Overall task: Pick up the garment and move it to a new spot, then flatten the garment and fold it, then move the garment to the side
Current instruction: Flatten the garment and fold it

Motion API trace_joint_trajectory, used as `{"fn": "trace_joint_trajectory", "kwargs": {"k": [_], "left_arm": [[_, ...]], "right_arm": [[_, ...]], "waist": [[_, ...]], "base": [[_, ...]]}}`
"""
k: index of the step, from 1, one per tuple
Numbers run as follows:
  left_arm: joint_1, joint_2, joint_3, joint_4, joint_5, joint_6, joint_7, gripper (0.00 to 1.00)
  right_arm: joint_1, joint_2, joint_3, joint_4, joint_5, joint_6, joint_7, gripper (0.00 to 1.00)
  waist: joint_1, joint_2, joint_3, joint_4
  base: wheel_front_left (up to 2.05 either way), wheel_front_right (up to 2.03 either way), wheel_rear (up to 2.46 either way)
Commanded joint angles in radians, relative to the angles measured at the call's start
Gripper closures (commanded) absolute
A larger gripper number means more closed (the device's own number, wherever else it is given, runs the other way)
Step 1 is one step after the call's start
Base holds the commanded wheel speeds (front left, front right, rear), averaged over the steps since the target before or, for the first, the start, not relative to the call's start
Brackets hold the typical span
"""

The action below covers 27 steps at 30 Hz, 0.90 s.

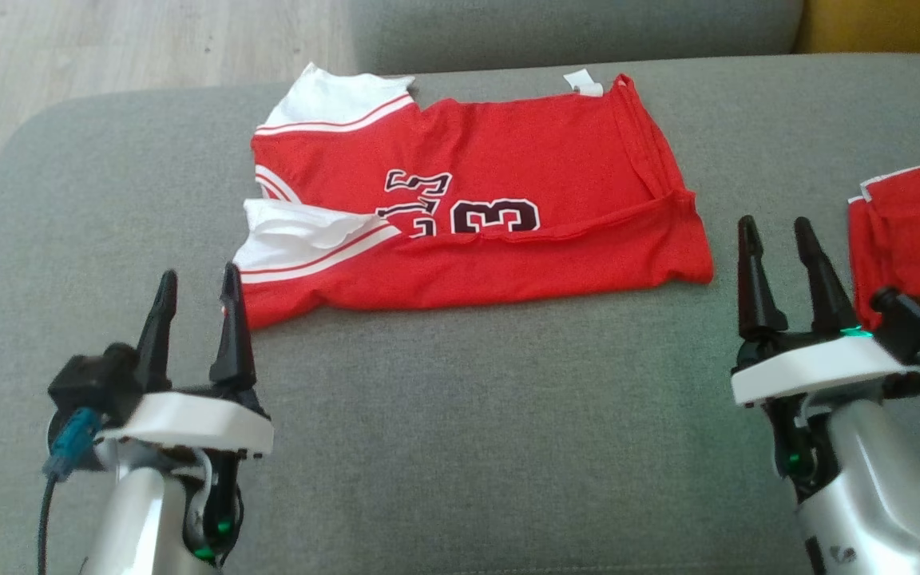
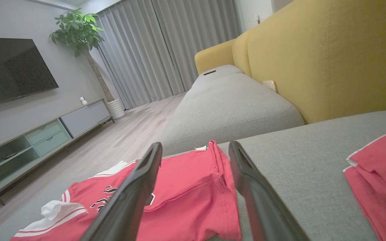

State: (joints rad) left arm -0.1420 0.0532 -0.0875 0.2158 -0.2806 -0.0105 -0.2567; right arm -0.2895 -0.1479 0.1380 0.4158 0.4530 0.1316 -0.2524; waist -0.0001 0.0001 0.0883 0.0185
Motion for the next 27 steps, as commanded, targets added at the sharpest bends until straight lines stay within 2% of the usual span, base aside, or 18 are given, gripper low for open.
{"fn": "trace_joint_trajectory", "kwargs": {"k": [1, 5, 11, 15, 27], "left_arm": [[-0.037, 0.005, 0.042, 0.002, 0.017, -0.008, -0.005, 0.00], [-0.069, 0.002, 0.038, 0.081, 0.037, -0.014, -0.005, 0.00], [-0.199, 0.030, 0.035, 0.372, 0.074, 0.007, -0.003, 0.00], [-0.289, 0.051, 0.043, 0.513, 0.080, 0.023, -0.004, 0.00], [-0.415, 0.077, 0.030, 0.778, 0.087, 0.028, -0.004, 0.00]], "right_arm": [[-0.003, 0.015, 0.013, -0.045, -0.017, -0.001, -0.009, 0.00], [-0.005, 0.026, 0.013, -0.061, -0.029, -0.001, -0.008, 0.00], [-0.024, 0.033, 0.020, -0.081, -0.049, -0.001, 0.017, 0.00], [-0.030, 0.038, 0.023, -0.086, -0.054, -0.001, 0.027, 0.00], [-0.035, 0.046, 0.021, -0.093, -0.055, -0.001, 0.044, 0.00]], "waist": [[0.0001, -0.0001, 0.013, -0.008], [0.0001, -0.0001, 0.034, -0.017], [0.0001, -0.0001, 0.082, -0.047], [0.0001, -0.0001, 0.102, -0.063], [0.0001, -0.0001, 0.124, -0.080]], "base": [[0.00, 0.00, 0.00], [0.00, 0.00, 0.00], [0.00, 0.00, 0.00], [0.00, 0.00, 0.00], [0.00, 0.00, 0.00]]}}
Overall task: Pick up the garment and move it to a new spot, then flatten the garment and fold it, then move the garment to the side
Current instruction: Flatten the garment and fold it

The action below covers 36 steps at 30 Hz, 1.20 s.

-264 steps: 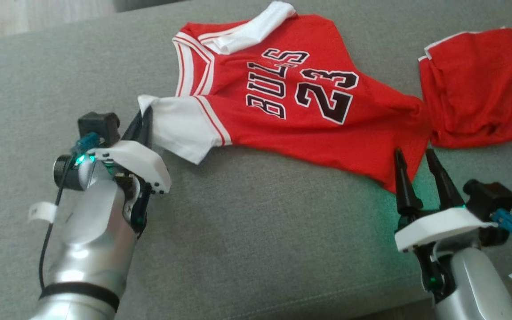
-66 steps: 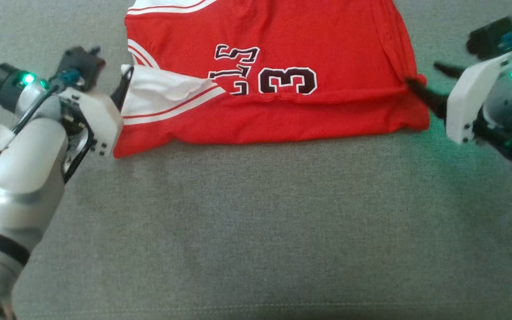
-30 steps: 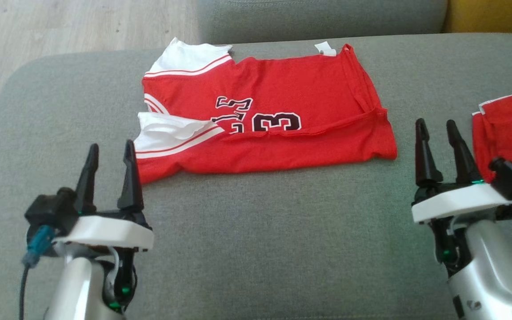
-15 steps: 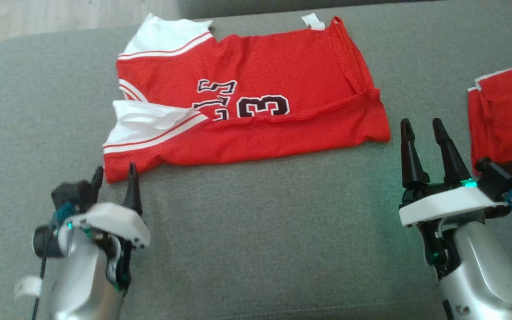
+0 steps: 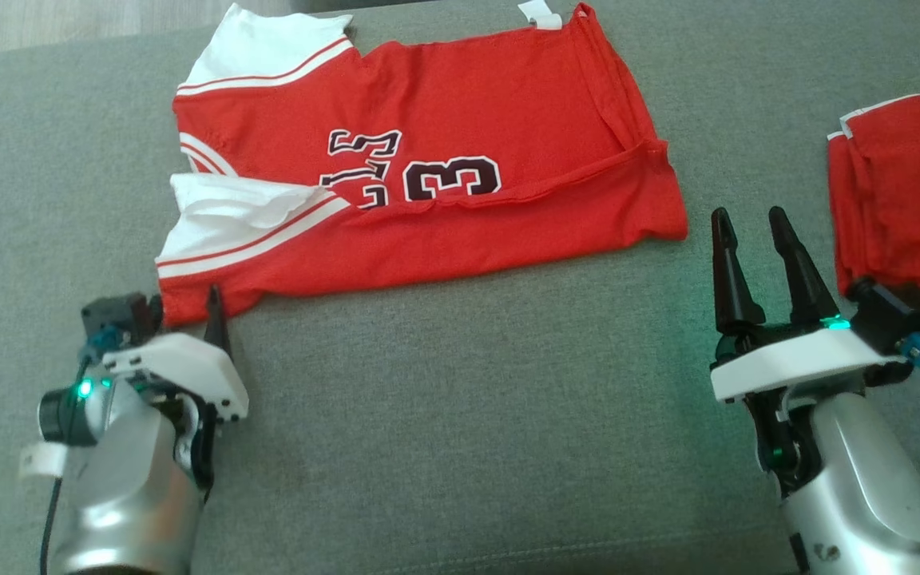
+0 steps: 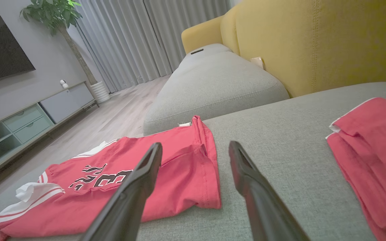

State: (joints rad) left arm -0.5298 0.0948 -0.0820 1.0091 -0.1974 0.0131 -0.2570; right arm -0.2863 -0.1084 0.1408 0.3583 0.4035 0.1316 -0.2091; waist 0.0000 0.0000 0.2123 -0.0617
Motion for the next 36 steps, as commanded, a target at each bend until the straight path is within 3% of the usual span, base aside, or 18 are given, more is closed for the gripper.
{"fn": "trace_joint_trajectory", "kwargs": {"k": [1, 4, 5, 6, 18, 29, 36], "left_arm": [[-0.035, 0.036, 0.022, 0.001, 0.003, 0.001, -0.004, 0.00], [-0.054, 0.036, 0.011, 0.042, 0.005, -0.012, -0.004, 0.00], [-0.060, 0.036, 0.006, 0.052, 0.006, -0.018, -0.004, 0.57], [-0.067, 0.037, 0.003, 0.048, 0.008, -0.022, -0.004, 0.99], [0.001, 0.010, -0.027, -0.286, 0.055, -0.055, -0.005, 1.00], [0.003, -0.017, -0.078, -0.336, 0.077, -0.072, -0.005, 1.00], [0.005, -0.026, -0.093, -0.344, 0.077, -0.071, -0.005, 1.00]], "right_arm": [[-0.038, 0.007, 0.018, -0.036, -0.006, -0.001, 0.002, 0.00], [-0.033, 0.011, 0.011, -0.027, -0.011, -0.001, 0.015, 0.00], [-0.031, 0.012, 0.006, -0.022, -0.015, -0.001, 0.021, 0.00], [-0.030, 0.014, 0.001, -0.016, -0.020, -0.001, 0.029, 0.00], [-0.103, 0.047, -0.107, 0.148, -0.094, -0.001, 0.130, 0.00], [-0.264, 0.057, -0.218, 0.417, -0.160, -0.001, 0.226, 0.00], [-0.346, 0.058, -0.233, 0.560, -0.196, -0.001, 0.277, 0.00]], "waist": [[0.0000, 0.0000, 0.001, 0.001], [0.0000, 0.0000, 0.001, 0.006], [0.0000, 0.0000, 0.001, 0.010], [0.0000, 0.0000, 0.001, 0.013], [0.0000, 0.0000, -0.005, 0.093], [0.0000, 0.0000, 0.012, 0.150], [0.0000, 0.0000, 0.011, 0.160]], "base": [[0.00, 0.00, 0.00], [0.00, 0.00, 0.00], [0.00, 0.00, 0.00], [0.00, 0.00, 0.00], [0.00, 0.00, 0.00], [0.00, 0.00, 0.00], [0.00, 0.00, 0.00]]}}
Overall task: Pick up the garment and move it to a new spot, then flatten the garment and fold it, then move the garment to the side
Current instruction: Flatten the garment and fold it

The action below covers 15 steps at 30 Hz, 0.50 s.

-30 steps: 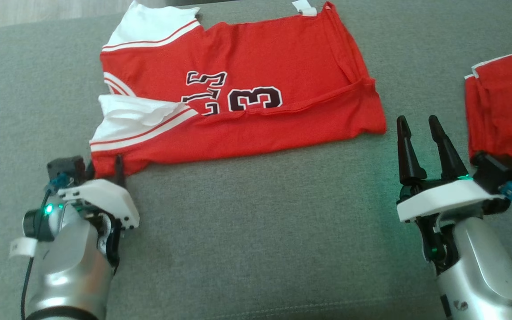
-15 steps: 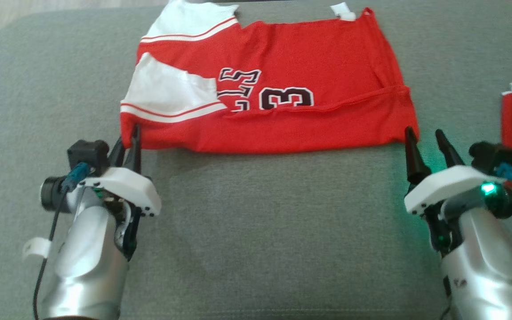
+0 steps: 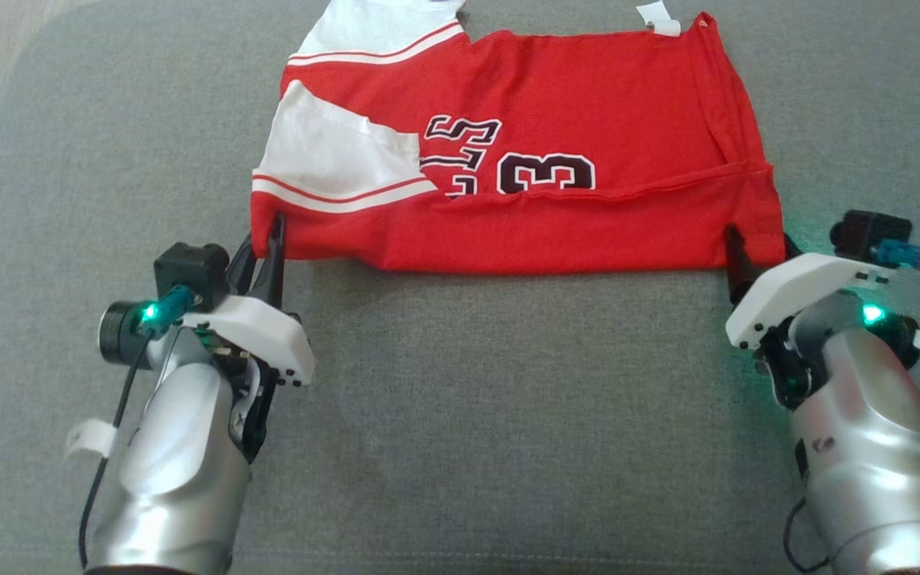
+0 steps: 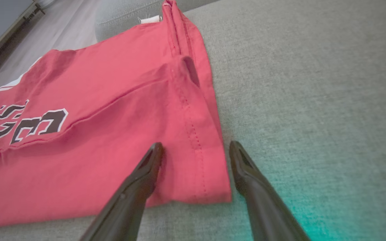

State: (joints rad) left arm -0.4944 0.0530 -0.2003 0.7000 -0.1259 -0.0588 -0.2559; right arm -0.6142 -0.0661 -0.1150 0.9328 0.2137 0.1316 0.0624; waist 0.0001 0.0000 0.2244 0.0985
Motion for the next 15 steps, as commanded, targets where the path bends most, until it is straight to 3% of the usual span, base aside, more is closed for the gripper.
{"fn": "trace_joint_trajectory", "kwargs": {"k": [1, 2, 3, 4, 15], "left_arm": [[-0.029, 0.015, 0.025, -0.034, 0.005, 0.001, -0.006, 1.00], [-0.028, 0.015, 0.026, -0.033, 0.004, 0.002, -0.006, 1.00], [-0.027, 0.015, 0.027, -0.031, 0.002, 0.002, -0.006, 1.00], [-0.025, 0.014, 0.028, -0.029, 0.001, 0.002, -0.006, 1.00], [0.041, 0.029, 0.039, 0.021, -0.019, -0.012, -0.006, 1.00]], "right_arm": [[-0.026, 0.015, 0.028, 0.001, -0.012, -0.001, 0.009, 0.00], [-0.032, 0.015, 0.032, 0.014, -0.020, -0.001, 0.009, 0.56], [-0.037, 0.015, 0.038, 0.024, -0.030, -0.001, 0.005, 0.91], [-0.040, 0.014, 0.045, 0.032, -0.039, -0.001, -0.002, 1.00], [0.000, -0.014, 0.074, 0.077, -0.093, -0.001, -0.113, 1.00]], "waist": [[-0.0001, 0.0000, -0.002, 0.000], [-0.0001, 0.0000, -0.004, -0.001], [-0.0001, 0.0000, -0.007, -0.001], [-0.0001, 0.0000, -0.010, -0.002], [-0.0001, 0.0000, -0.106, -0.030]], "base": [[0.00, 0.00, 0.00], [0.00, 0.00, 0.00], [0.00, 0.00, 0.00], [0.00, 0.00, 0.00], [0.00, 0.00, 0.00]]}}
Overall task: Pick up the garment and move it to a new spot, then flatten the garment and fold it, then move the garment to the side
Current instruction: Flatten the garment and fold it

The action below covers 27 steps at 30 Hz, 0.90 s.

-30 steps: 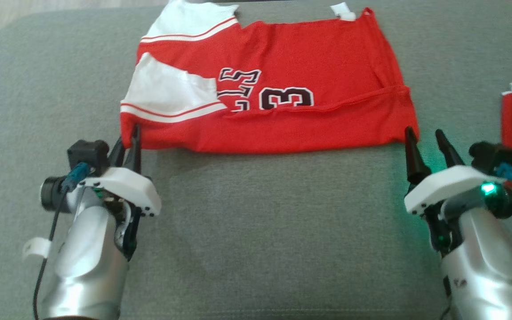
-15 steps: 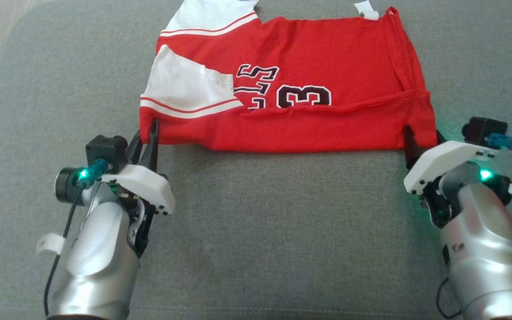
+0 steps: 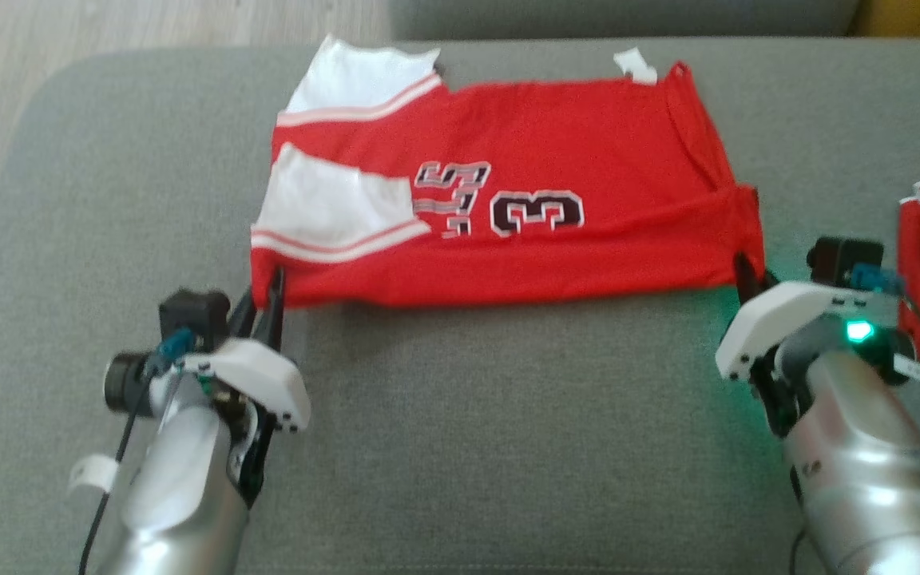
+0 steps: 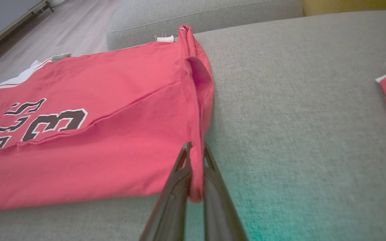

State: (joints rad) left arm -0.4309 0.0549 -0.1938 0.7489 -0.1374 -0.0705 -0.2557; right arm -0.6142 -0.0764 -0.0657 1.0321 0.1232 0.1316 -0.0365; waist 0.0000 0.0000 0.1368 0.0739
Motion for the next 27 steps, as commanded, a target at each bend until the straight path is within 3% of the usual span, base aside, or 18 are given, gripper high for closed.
{"fn": "trace_joint_trajectory", "kwargs": {"k": [1, 12, 20, 21, 22, 23, 24, 25, 27], "left_arm": [[-0.013, 0.029, 0.034, -0.024, -0.010, -0.002, -0.006, 1.00], [0.131, 0.032, 0.026, -0.033, -0.058, -0.029, 0.003, 1.00], [0.251, 0.030, 0.006, -0.144, -0.076, -0.022, 0.066, 1.00], [0.259, 0.029, 0.004, -0.156, -0.078, -0.019, 0.073, 1.00], [0.266, 0.029, 0.003, -0.166, -0.079, -0.016, 0.080, 1.00], [0.272, 0.028, 0.002, -0.175, -0.082, -0.014, 0.087, 0.84], [0.277, 0.028, 0.000, -0.183, -0.083, -0.011, 0.093, 0.24], [0.281, 0.028, 0.000, -0.192, -0.083, -0.006, 0.097, 0.00], [0.285, 0.029, 0.005, -0.210, -0.085, 0.007, 0.093, 0.00]], "right_arm": [[0.012, -0.003, 0.029, -0.020, 0.001, -0.001, -0.017, 1.00], [0.155, -0.012, 0.066, -0.063, 0.056, -0.001, 0.017, 1.00], [0.303, -0.042, 0.077, -0.230, 0.124, -0.001, 0.074, 1.00], [0.321, -0.042, 0.076, -0.258, 0.136, -0.001, 0.081, 0.61], [0.339, -0.042, 0.071, -0.285, 0.148, -0.001, 0.087, 0.00], [0.355, -0.042, 0.067, -0.313, 0.158, -0.001, 0.095, 0.00], [0.369, -0.041, 0.063, -0.341, 0.165, -0.001, 0.100, 0.00], [0.382, -0.041, 0.058, -0.372, 0.169, -0.001, 0.099, 0.00], [0.400, -0.041, 0.053, -0.439, 0.168, -0.001, 0.083, 0.00]], "waist": [[0.0000, 0.0000, -0.033, -0.008], [0.0000, 0.0000, -0.142, -0.033], [0.0000, 0.0000, -0.162, -0.029], [0.0000, 0.0000, -0.162, -0.027], [0.0000, 0.0000, -0.161, -0.027], [0.0000, 0.0000, -0.161, -0.026], [0.0000, 0.0000, -0.160, -0.025], [0.0000, 0.0000, -0.159, -0.025], [0.0000, 0.0000, -0.155, -0.027]], "base": [[0.00, 0.00, 0.00], [0.00, 0.00, 0.00], [0.00, 0.00, 0.00], [0.00, 0.00, 0.00], [0.00, 0.00, 0.00], [0.00, 0.00, 0.00], [0.00, 0.00, 0.00], [0.00, 0.00, 0.00], [0.00, 0.00, 0.00]]}}
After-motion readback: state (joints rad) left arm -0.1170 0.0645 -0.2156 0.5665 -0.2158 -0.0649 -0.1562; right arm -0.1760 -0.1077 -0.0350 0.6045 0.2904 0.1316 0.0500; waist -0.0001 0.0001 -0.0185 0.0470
